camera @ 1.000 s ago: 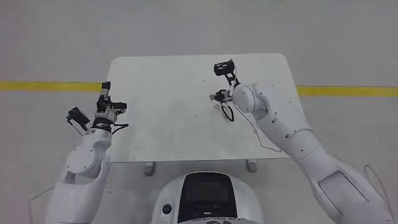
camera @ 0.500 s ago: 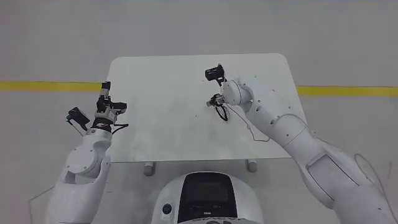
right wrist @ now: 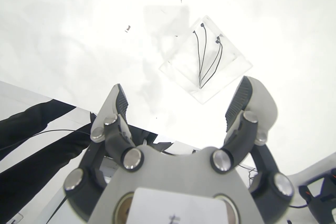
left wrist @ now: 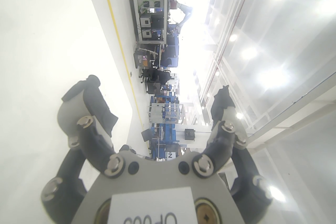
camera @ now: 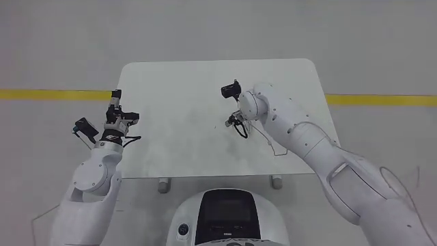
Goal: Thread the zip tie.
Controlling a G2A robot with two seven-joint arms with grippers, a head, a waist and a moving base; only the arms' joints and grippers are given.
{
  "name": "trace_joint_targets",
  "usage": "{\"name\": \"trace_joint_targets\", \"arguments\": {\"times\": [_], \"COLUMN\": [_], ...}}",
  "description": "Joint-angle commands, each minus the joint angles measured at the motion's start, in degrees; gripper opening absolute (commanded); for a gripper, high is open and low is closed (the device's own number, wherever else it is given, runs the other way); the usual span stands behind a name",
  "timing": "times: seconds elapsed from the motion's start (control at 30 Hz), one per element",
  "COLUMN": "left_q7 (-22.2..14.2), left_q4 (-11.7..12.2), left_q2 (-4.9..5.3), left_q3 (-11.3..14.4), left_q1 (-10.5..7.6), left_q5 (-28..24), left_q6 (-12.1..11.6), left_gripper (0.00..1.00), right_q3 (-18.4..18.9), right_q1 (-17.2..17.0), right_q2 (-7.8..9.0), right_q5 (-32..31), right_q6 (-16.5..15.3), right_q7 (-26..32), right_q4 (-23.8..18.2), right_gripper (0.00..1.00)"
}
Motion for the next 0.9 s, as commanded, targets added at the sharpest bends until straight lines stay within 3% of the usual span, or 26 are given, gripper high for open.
{"name": "trace_joint_targets", "arguments": {"times": [0.0,0.23,0.53,0.87], "left_q7": [0.0,0.0,0.0,0.0], "left_q4": [0.0,0.0,0.0,0.0], "left_q2": [0.0,0.0,0.0,0.0], "left_q3": [0.0,0.0,0.0,0.0], "left_q1": [0.0,0.0,0.0,0.0], "left_q5": [0.0,0.0,0.0,0.0], "left_q6": [0.0,0.0,0.0,0.0], "left_gripper": [1.0,1.0,1.0,1.0], "right_q3": [0.01,-0.36,-2.28,-2.41], "right_q1": [-0.01,1.0,3.72,3.28], "right_q2": [0.0,-0.71,-4.34,-4.4], "right_q5": [0.0,-0.97,0.88,0.15], "right_q6": [0.01,-0.51,-2.59,-2.98], "right_q7": [-0.01,-2.12,-5.11,-6.54], "right_q4": [-0.01,2.15,10.84,11.12], "right_gripper": [1.0,1.0,1.0,1.0]}}
